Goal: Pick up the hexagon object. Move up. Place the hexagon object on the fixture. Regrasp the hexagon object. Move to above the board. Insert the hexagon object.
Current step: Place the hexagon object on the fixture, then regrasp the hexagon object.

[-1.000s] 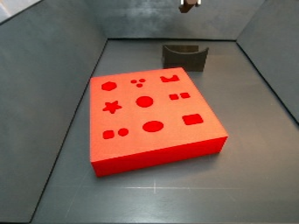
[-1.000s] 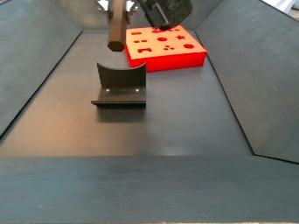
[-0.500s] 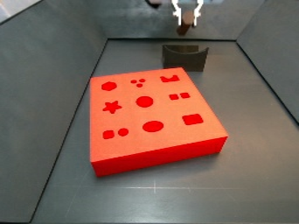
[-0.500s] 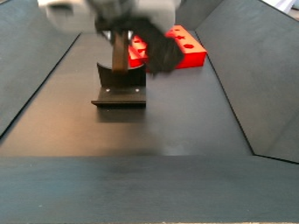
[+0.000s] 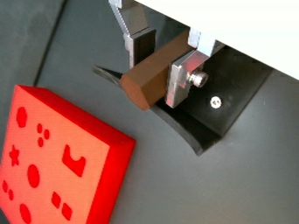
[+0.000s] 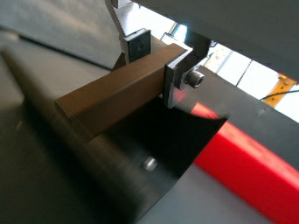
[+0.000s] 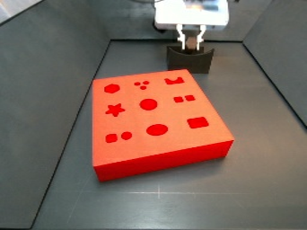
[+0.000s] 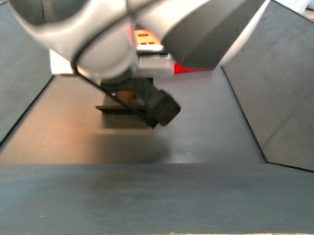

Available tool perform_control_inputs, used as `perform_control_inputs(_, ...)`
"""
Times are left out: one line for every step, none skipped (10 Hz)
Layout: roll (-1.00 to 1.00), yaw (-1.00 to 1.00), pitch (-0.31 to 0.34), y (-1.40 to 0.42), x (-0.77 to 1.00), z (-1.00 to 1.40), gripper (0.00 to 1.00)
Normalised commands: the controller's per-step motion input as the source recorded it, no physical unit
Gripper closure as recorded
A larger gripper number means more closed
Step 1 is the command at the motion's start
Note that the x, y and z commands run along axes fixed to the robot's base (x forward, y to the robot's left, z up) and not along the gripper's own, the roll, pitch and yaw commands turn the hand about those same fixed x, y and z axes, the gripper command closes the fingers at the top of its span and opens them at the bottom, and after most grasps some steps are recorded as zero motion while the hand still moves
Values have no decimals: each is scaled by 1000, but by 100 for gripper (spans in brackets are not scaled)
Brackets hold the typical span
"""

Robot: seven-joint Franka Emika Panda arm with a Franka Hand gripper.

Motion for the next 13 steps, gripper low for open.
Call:
perform_control_inputs(-89,-86,-54,85,72,-277,100)
perform_control_inputs(-77,-80,-63,115,60,-243,100)
perform_control_inputs(-77,-80,-63,115,60,-243,100)
perform_control_inputs(-73,-72,-65,129,56,-241,100)
perform_control_inputs(-75,-73,-65,128,56,-242,100)
perform_control_inputs(0,0,0,0,0,0,0)
perform_control_inputs(-21,53,21,0,0,1000,0)
perform_control_inputs(-18,56,24,4,-7,1000,0)
perform_control_inputs(-5,46,29,7,-28,1000,0)
perform_control_inputs(2,37,31,5,-34,1000,0)
perform_control_inputs(10,23,37,8,-42,1000,0)
perform_control_inputs(15,14,44,11,-40,834,0)
perform_control_inputs(17,5,47,10,-39,640,0)
